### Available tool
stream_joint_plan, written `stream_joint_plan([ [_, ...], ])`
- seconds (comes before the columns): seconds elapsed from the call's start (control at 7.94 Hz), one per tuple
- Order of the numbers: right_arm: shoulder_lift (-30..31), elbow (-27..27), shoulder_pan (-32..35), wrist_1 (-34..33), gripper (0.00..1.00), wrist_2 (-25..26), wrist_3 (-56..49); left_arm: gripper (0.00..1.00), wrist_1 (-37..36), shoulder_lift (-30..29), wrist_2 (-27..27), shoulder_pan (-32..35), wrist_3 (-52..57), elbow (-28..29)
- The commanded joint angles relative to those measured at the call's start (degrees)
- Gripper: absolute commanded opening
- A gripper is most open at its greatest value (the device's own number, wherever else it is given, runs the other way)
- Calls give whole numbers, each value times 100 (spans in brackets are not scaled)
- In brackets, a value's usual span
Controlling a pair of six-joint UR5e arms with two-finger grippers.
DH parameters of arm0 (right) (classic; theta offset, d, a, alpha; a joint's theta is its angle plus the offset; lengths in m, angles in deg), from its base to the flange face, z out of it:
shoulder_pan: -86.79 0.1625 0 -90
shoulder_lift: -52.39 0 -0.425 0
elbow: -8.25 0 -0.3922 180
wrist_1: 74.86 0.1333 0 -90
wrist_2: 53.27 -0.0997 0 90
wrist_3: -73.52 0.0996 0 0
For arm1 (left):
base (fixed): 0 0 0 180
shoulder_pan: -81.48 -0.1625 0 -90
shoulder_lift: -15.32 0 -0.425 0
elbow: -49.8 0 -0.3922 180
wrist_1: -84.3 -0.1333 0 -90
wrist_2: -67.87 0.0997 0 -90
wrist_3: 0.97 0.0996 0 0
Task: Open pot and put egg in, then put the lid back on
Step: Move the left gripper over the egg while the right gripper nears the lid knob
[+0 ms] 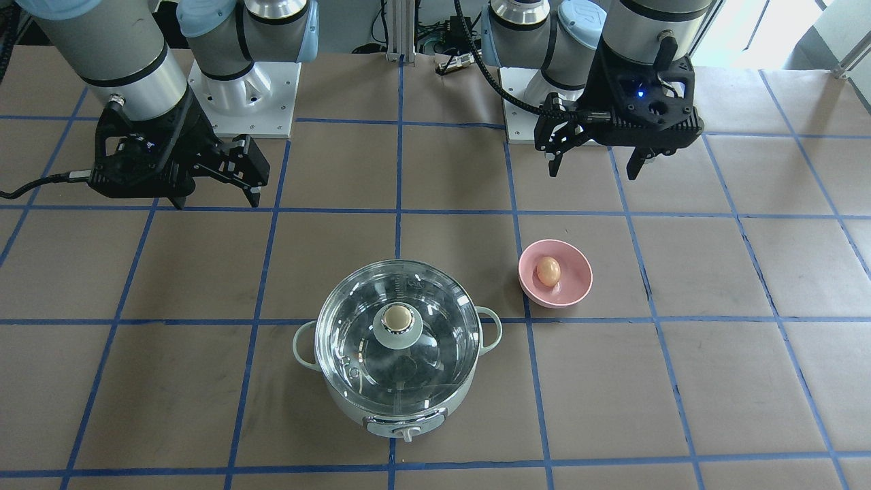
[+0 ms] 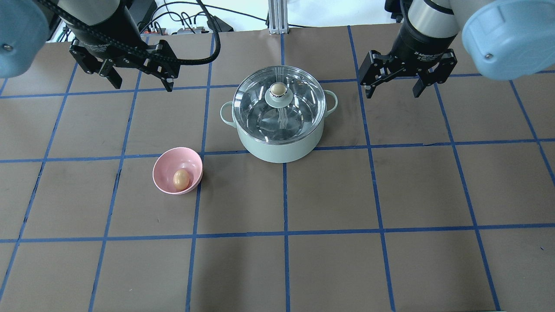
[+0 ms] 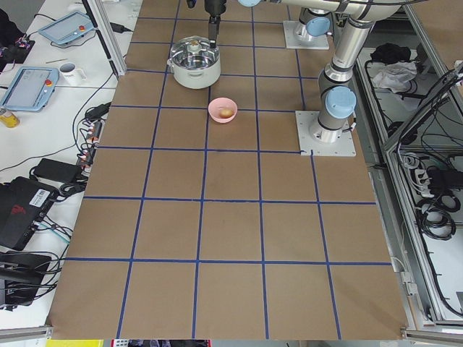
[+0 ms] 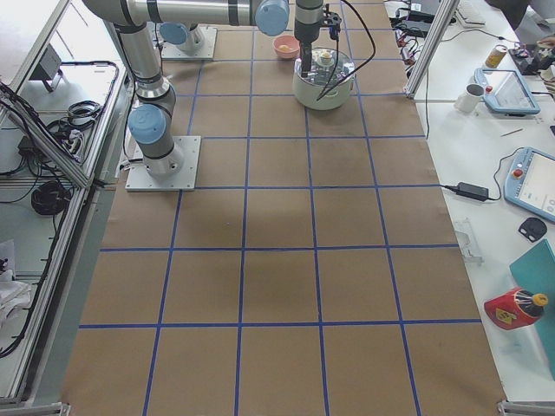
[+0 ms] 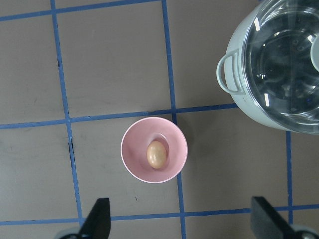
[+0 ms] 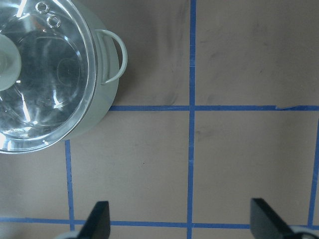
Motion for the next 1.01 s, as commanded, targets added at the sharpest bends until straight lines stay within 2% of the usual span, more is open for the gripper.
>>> stream_joint_plan([
  [0.0,-5,0,-2,-24,100,-6,-6,100,-11,-16,-18,-17,11,-82],
  [0.13,3,8,-2,11,100,2,2,100,7,-17,-253,-26,28,-230],
  [0.38,-5,17,-2,-14,100,81,11,100,-37,-8,-334,-43,229,-651],
  [0.5,-66,70,7,-146,100,73,72,100,-81,-8,-343,-96,413,-863],
  [0.63,-145,105,68,-460,100,99,630,98,-203,-51,-343,-218,546,-1056],
  [0.88,-495,428,688,-779,100,151,1257,98,-791,-533,-334,-587,880,-1461],
])
